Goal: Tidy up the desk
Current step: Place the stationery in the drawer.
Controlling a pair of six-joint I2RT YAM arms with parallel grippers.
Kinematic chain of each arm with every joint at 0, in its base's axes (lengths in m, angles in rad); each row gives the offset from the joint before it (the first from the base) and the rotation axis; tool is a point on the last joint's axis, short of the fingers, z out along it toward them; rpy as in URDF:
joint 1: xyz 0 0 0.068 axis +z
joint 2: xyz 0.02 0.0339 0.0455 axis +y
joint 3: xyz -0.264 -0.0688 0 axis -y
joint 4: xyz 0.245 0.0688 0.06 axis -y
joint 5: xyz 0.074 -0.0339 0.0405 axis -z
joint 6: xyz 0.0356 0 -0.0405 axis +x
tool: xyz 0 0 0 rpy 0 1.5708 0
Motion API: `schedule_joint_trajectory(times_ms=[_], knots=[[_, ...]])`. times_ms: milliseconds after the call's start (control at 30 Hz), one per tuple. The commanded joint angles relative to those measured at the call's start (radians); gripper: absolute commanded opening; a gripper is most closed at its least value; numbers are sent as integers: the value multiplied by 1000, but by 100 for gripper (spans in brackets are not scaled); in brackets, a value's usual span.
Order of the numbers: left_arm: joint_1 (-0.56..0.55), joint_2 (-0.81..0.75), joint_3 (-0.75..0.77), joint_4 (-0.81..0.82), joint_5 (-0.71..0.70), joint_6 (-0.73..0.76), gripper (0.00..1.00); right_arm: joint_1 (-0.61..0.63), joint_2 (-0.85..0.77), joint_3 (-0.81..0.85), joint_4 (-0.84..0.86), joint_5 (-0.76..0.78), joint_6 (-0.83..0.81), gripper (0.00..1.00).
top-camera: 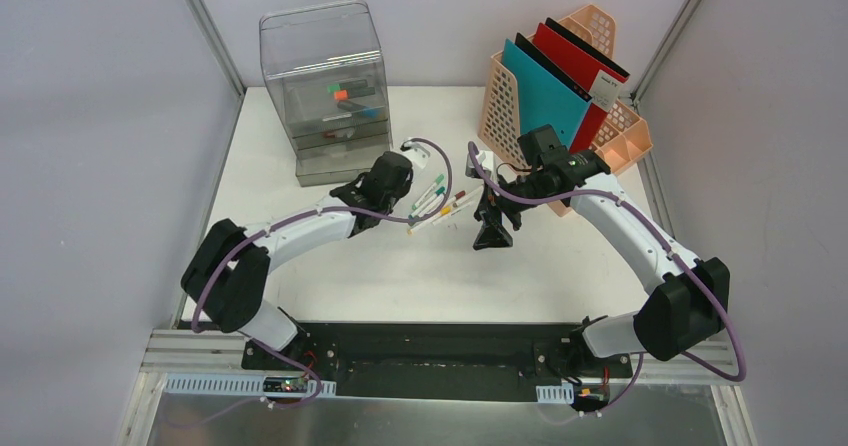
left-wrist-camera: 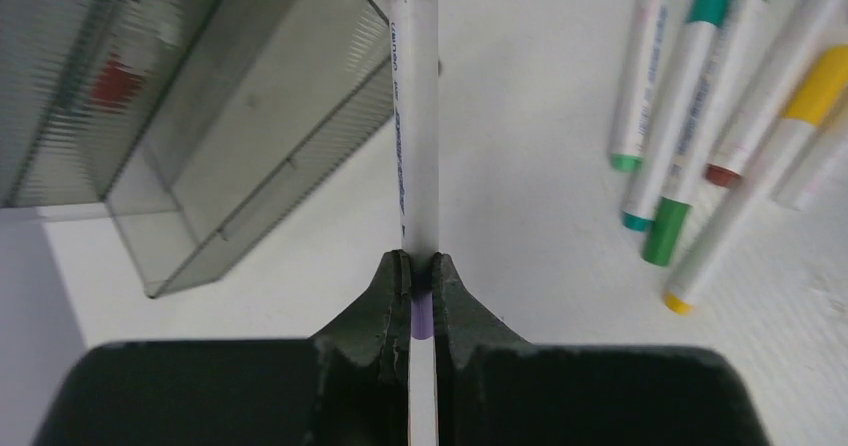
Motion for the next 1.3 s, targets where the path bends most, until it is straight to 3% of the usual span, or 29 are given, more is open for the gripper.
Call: schedule_joint_trajectory(times_ms=[0, 133, 500, 567, 733, 967, 1033, 1133, 1267], knots=[[38, 74, 50, 178, -180, 284, 0, -2, -19, 41, 5, -16, -25, 81], [98, 155, 80, 283, -194, 352, 0, -2, -18, 43, 2, -21, -28, 81], [214, 297, 214, 303, -211, 429, 0, -2, -18, 44, -2, -21, -30, 81], [230, 314, 221, 304, -218, 435, 6, -2, -20, 44, -3, -22, -30, 81], [245, 341, 217, 351, -244, 446, 41, -2, -22, 45, -3, -21, -30, 81], [234, 270, 198, 303, -224, 346, 56, -2, -24, 45, -2, -19, -30, 81], [227, 208, 180, 240, -151, 236, 65, -2, -23, 45, -1, -18, -30, 81], [226, 102, 155, 111, 72, 32, 76, -2, -20, 44, 0, -16, -30, 81], [226, -3, 105, 24, 380, -153, 78, -6, -16, 42, 8, -8, -26, 82]])
